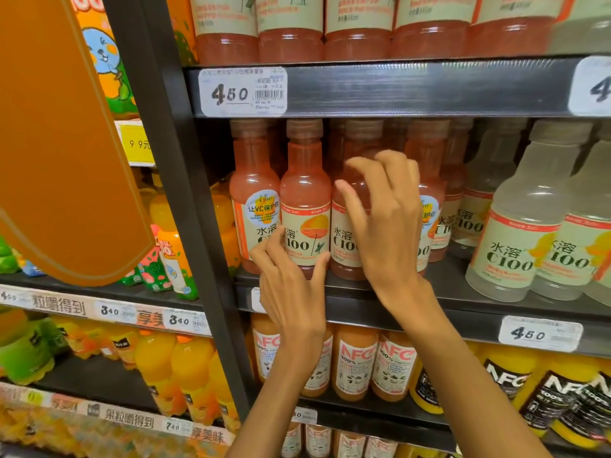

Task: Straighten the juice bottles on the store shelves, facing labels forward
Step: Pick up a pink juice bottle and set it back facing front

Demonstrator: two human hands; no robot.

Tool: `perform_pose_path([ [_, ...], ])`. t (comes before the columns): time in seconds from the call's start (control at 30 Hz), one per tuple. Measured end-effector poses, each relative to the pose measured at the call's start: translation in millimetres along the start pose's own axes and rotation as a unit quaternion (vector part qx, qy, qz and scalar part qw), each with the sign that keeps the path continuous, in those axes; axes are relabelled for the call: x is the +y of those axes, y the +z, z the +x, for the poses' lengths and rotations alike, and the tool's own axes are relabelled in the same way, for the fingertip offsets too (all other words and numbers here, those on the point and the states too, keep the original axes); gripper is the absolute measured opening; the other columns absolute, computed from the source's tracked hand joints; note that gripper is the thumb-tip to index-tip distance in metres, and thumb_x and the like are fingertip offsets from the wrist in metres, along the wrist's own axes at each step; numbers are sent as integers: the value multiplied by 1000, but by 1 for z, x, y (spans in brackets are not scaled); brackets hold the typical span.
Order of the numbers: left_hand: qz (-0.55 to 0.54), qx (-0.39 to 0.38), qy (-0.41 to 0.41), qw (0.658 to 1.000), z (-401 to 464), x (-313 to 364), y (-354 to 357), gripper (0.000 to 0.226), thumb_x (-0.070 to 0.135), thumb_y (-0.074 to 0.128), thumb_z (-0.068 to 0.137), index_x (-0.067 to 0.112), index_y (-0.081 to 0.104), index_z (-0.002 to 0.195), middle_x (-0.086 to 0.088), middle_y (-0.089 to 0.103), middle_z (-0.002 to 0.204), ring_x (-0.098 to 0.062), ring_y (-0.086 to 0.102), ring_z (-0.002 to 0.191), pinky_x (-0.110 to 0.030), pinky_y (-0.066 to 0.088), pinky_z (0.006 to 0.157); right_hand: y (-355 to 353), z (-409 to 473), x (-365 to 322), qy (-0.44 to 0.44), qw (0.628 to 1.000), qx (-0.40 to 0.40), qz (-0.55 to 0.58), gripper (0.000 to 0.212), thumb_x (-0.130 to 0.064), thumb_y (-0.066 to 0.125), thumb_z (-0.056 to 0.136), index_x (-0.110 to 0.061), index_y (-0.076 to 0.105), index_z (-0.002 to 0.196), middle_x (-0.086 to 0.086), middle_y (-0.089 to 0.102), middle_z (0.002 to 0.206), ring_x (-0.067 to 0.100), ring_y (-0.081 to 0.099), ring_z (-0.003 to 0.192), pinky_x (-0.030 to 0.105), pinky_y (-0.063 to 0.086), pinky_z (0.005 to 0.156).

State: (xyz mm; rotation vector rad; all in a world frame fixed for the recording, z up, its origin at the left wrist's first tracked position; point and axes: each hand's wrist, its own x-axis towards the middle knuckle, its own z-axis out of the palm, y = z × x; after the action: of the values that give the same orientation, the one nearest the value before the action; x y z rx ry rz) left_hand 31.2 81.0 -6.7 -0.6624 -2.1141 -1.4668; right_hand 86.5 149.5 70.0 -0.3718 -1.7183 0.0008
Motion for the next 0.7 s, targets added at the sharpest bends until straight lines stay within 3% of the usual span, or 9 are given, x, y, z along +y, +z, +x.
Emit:
perform_pose_path([
  [0.1,-21,-1,5,1000,-5,1,1,63,25,78,76,8,45,128,-2,49,104,-15,56,85,-26,40,58,-2,11,-1,26,997,4,-68,25,-8,72,81,4,58,98,26,55,98,30,49,78,28,38,67],
  [0.17,-41,-8,5,999,-10,1,1,59,23,75,79,11,44,127,6,47,95,-9,52,79,-24,41,58,3,14,-6,32,994,-23,-99,24,-2,72,78,3,55,94,24,54,89,25,41,68,32,42,56],
  [0.27,-71,-29,4,997,-14,0,-1,52,19,72,83,13,43,126,4,53,96,-9,55,78,-23,47,62,8,14,-13,32,991,-58,-113,17,9,66,77,2,55,90,21,54,74,22,37,56,32,34,48],
  [0.37,-100,-47,9,994,-15,-1,-6,50,14,70,84,13,43,127,3,54,97,-8,54,79,-20,47,66,7,13,-14,60,992,-84,-71,16,3,55,87,4,52,103,22,54,84,25,44,63,36,40,55],
  [0.43,-118,-61,13,991,-15,-2,-9,51,14,70,84,13,43,127,3,53,98,-8,54,80,-21,48,69,1,13,-14,81,994,-65,-31,30,-4,54,91,6,47,118,21,53,98,26,51,76,36,48,66],
  [0.53,-155,-85,19,984,-16,-3,-13,56,14,72,82,14,42,129,4,53,101,-7,53,88,-24,50,79,-13,10,-18,101,992,-49,62,59,-11,62,88,6,34,136,20,49,123,9,43,104,17,40,89],
  [0.6,-183,-108,28,977,-18,-3,-16,60,16,73,81,14,41,132,4,52,108,-8,53,98,-20,47,86,-23,6,-20,135,976,-84,149,72,-16,68,85,0,27,142,15,47,131,9,44,114,10,35,94],
  [0.7,-200,-147,53,967,-19,-3,-20,64,20,72,81,16,40,136,5,48,121,-6,47,115,-9,38,95,-34,4,-20,130,961,-152,190,62,-22,68,85,-9,39,139,5,53,130,16,49,117,25,41,98],
])
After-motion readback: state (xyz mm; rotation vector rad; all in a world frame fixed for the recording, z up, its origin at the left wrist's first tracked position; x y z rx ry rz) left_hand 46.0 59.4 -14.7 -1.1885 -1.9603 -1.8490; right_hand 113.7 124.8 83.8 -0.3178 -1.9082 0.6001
